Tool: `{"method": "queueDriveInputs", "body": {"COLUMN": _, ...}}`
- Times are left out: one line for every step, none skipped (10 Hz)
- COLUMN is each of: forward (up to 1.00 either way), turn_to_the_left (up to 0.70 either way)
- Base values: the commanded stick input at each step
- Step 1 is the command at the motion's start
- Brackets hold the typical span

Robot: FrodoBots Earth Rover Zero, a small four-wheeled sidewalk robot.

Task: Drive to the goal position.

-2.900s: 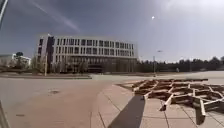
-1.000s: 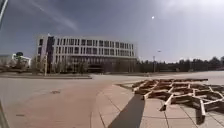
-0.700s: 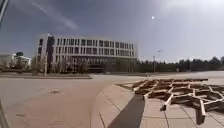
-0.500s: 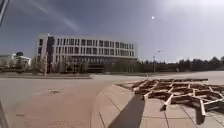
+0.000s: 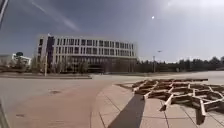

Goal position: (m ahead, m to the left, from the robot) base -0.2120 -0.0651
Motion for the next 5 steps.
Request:
{"method": "queueDriveInputs", "body": {"forward": 0.05, "turn_to_the_left": 0.00}}
{"method": "queueDriveInputs", "body": {"forward": 0.05, "turn_to_the_left": 0.00}}
{"method": "queueDriveInputs", "body": {"forward": 0.05, "turn_to_the_left": 0.00}}
{"method": "queueDriveInputs", "body": {"forward": 0.05, "turn_to_the_left": 0.00}}
{"method": "queueDriveInputs", "body": {"forward": 0.05, "turn_to_the_left": 0.00}}
